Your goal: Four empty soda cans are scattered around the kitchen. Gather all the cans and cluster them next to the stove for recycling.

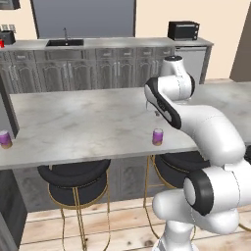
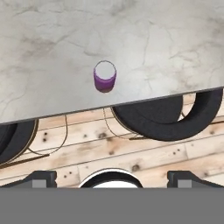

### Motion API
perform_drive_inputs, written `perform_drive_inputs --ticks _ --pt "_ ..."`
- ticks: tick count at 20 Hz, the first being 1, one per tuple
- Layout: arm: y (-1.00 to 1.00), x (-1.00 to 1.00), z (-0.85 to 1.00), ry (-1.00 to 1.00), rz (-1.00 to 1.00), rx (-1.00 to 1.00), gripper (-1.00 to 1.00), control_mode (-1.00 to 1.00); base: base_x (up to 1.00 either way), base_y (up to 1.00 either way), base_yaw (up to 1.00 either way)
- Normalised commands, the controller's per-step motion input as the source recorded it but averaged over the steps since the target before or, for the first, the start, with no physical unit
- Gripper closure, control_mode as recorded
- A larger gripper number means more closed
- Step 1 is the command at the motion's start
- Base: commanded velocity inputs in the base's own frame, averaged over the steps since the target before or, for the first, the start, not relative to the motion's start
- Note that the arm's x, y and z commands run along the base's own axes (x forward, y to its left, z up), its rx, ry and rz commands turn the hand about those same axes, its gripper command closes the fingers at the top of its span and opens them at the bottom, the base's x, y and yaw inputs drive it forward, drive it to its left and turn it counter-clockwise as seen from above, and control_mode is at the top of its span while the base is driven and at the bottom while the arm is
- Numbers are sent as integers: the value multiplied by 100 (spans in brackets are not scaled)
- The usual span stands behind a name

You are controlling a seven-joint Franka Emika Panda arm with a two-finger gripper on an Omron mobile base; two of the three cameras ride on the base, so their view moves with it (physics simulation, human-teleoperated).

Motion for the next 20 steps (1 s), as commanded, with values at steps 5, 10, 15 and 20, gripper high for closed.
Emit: perform_drive_inputs --ticks 5,10,15,20 --pt "0 19 -8 0 0 3 -100 -100 0 0 0" --pt "0 10 -3 0 3 4 -100 -100 0 0 0" --pt "0 12 -13 -1 2 1 -100 -100 0 0 0" --pt "-4 15 -14 -1 2 0 -100 -100 0 0 0"
